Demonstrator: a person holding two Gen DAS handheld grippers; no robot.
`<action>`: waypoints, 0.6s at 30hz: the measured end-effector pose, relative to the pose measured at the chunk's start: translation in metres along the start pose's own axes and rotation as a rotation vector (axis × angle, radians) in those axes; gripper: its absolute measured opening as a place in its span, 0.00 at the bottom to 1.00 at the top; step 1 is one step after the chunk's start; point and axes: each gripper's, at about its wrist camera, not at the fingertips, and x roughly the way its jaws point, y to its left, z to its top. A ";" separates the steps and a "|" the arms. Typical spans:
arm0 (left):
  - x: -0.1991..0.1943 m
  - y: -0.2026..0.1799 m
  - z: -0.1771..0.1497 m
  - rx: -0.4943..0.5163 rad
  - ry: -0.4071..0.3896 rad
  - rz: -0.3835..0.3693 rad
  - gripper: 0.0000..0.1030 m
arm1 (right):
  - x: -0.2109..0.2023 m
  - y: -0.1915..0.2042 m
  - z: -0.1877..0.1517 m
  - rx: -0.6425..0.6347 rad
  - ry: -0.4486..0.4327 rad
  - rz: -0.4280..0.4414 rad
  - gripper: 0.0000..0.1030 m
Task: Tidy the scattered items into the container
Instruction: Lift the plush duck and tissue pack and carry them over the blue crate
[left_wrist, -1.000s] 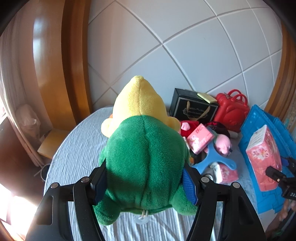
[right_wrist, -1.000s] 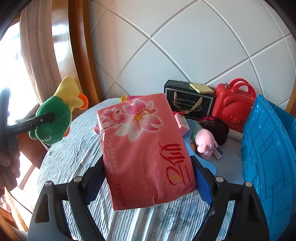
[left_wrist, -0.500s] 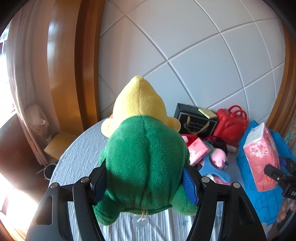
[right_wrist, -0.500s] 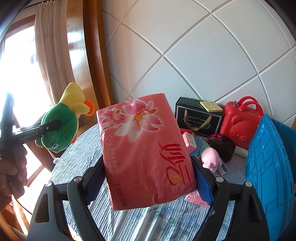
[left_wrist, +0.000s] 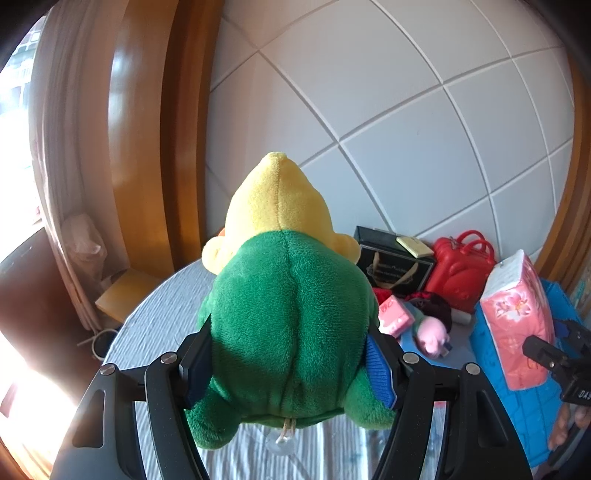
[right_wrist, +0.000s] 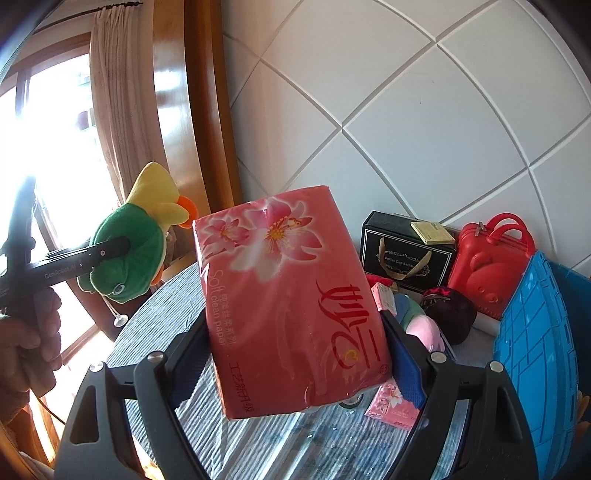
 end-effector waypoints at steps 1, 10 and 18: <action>-0.001 -0.002 0.000 -0.001 -0.003 0.002 0.67 | -0.001 -0.002 0.000 -0.002 -0.001 0.002 0.82; -0.008 -0.027 0.004 -0.001 -0.019 -0.006 0.67 | -0.022 -0.027 -0.002 0.024 -0.023 -0.008 0.82; -0.009 -0.063 0.015 0.031 -0.033 -0.025 0.67 | -0.050 -0.051 -0.004 0.056 -0.052 -0.049 0.82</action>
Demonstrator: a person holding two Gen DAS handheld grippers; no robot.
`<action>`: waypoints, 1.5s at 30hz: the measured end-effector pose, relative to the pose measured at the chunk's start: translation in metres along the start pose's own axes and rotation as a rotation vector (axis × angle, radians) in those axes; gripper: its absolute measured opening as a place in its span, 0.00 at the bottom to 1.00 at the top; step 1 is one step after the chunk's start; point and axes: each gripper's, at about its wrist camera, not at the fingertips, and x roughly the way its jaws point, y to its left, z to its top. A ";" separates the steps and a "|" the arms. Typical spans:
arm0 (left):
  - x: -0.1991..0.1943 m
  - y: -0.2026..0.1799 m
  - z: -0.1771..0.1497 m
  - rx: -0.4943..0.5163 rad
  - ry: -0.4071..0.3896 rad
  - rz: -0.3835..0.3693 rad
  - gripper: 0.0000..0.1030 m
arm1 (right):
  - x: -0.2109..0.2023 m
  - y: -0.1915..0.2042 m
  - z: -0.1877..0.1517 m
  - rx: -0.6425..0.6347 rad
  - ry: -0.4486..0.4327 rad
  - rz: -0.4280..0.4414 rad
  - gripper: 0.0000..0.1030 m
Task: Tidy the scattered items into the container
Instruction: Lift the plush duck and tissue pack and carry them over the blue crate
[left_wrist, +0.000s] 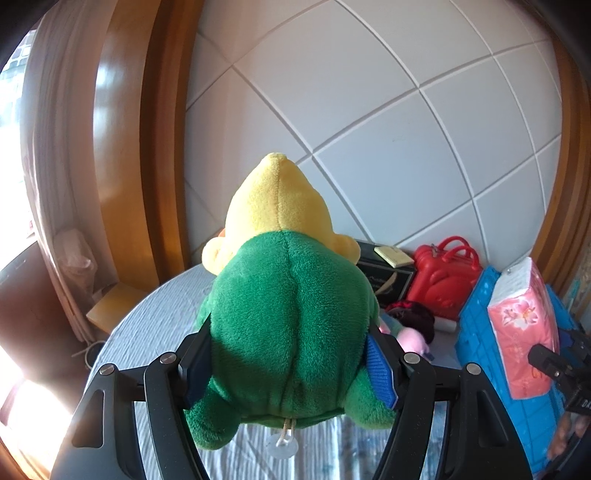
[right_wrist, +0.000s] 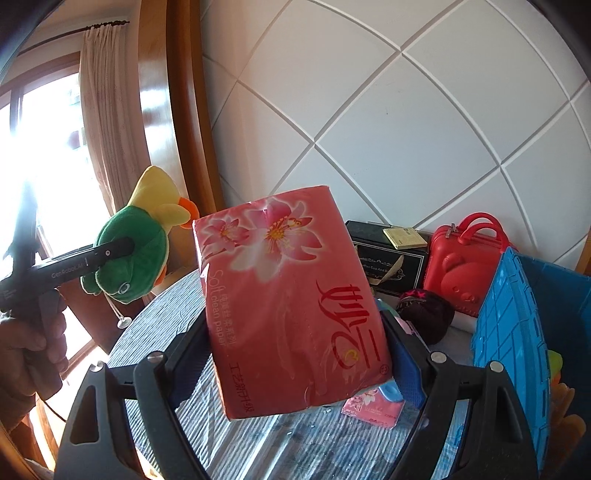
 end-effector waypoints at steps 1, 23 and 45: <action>0.000 -0.005 0.002 0.003 0.000 -0.004 0.67 | -0.004 -0.003 0.000 0.003 -0.004 -0.007 0.82; 0.001 -0.148 0.023 0.164 -0.010 -0.163 0.68 | -0.085 -0.095 -0.012 0.129 -0.075 -0.177 0.82; -0.002 -0.328 0.017 0.345 0.011 -0.448 0.69 | -0.177 -0.192 -0.050 0.271 -0.097 -0.412 0.82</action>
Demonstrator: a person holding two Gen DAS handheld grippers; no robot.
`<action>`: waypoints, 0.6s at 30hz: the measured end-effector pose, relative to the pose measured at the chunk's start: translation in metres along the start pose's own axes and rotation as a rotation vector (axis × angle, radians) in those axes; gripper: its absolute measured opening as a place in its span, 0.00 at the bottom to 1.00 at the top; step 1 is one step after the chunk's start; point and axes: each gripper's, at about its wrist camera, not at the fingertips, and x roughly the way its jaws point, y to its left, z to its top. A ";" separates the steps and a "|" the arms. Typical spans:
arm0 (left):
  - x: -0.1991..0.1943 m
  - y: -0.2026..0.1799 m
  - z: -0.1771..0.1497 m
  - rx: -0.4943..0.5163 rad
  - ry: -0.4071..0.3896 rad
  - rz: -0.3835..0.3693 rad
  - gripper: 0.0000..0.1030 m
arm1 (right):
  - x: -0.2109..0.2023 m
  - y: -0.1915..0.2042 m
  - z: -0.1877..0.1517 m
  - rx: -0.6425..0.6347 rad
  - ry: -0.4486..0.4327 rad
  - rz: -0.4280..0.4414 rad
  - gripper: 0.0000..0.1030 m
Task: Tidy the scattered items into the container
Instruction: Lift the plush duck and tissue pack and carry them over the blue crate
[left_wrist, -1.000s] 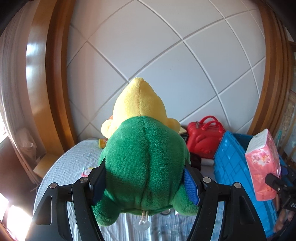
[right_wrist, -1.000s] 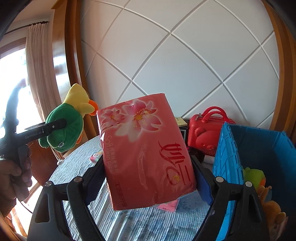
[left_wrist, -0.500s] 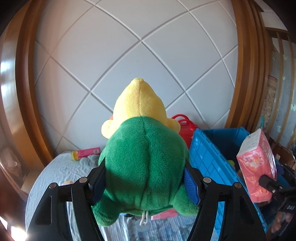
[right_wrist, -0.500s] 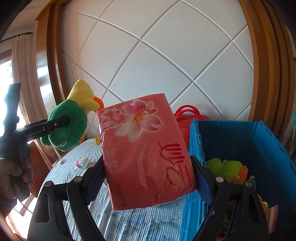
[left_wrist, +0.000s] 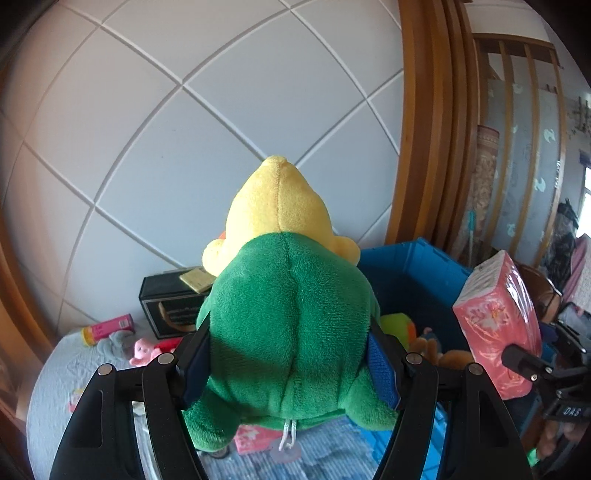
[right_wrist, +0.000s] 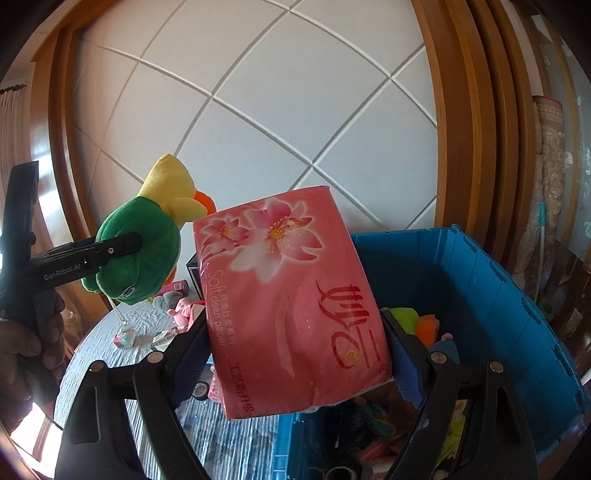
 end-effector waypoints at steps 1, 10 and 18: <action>0.004 -0.008 0.002 0.002 0.003 -0.019 0.69 | -0.003 -0.005 -0.002 0.006 0.002 -0.013 0.82; 0.048 -0.082 0.016 0.068 0.025 -0.161 0.69 | -0.017 -0.057 -0.007 0.060 0.009 -0.125 0.82; 0.084 -0.139 0.026 0.116 0.044 -0.261 0.69 | -0.023 -0.098 -0.015 0.116 0.025 -0.209 0.82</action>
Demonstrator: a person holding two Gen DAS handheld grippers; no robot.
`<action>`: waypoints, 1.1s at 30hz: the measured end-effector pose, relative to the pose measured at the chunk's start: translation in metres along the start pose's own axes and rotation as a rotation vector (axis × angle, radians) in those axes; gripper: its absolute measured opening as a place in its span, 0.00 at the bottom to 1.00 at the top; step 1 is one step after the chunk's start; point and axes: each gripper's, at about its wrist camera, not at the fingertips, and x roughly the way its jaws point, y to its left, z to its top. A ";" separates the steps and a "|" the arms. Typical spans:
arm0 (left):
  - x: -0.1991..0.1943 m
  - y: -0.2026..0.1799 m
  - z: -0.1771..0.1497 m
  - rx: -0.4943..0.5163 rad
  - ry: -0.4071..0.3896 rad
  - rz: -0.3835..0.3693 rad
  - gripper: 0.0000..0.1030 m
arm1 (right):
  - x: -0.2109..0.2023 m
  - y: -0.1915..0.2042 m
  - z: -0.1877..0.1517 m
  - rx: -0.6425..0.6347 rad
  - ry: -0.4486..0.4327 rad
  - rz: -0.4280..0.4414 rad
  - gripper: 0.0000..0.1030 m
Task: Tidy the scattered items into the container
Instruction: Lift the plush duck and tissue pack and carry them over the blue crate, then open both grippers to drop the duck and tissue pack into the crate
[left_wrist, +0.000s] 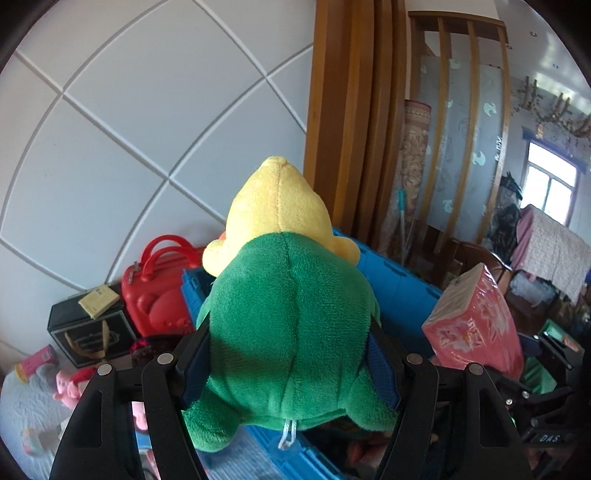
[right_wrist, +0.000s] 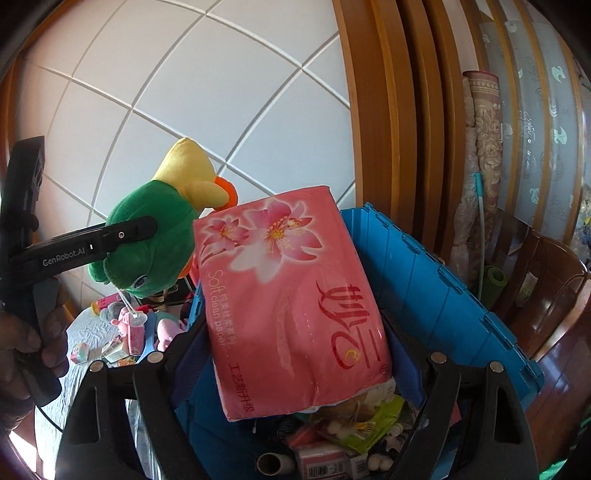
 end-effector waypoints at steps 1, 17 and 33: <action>0.006 -0.005 0.002 0.002 0.002 -0.011 0.69 | 0.000 -0.003 0.000 0.005 0.004 -0.008 0.82; 0.047 -0.047 0.022 0.038 0.006 -0.084 0.70 | 0.012 -0.034 -0.009 0.061 0.022 -0.063 0.82; 0.083 -0.060 0.062 0.067 -0.007 -0.122 0.72 | 0.035 -0.052 0.007 0.066 0.030 -0.080 0.82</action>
